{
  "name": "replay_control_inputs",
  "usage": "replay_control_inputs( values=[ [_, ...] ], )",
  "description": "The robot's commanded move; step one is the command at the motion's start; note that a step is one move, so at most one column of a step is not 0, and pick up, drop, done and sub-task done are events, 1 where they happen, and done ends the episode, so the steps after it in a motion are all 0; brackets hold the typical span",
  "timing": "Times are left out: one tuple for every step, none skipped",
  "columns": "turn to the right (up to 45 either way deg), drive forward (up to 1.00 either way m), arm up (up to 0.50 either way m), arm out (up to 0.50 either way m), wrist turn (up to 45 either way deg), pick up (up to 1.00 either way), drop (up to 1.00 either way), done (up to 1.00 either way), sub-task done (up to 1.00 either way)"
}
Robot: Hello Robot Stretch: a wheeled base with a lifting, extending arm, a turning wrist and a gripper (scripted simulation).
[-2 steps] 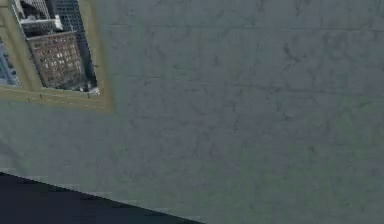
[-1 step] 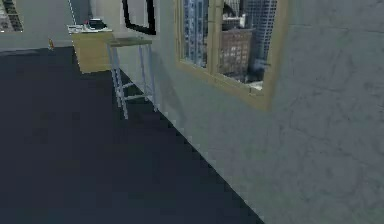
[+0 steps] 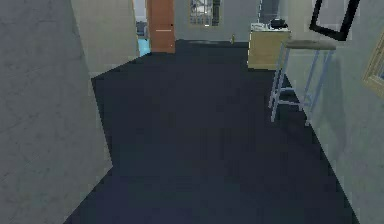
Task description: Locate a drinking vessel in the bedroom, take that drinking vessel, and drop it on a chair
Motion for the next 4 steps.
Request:
replay_control_inputs(
  values=[
    [-9.0, 0.0, 0.0, 0.0, 0.0, 0.0, 0.0, 0.0, 0.0],
    [0.0, 1.0, 0.0, 0.0, 0.0, 0.0, 0.0, 0.0, 0.0],
    [0.0, 1.0, 0.0, 0.0, 0.0, 0.0, 0.0, 0.0, 0.0],
    [0.0, 1.0, 0.0, 0.0, 0.0, 0.0, 0.0, 0.0, 0.0]
  ],
)
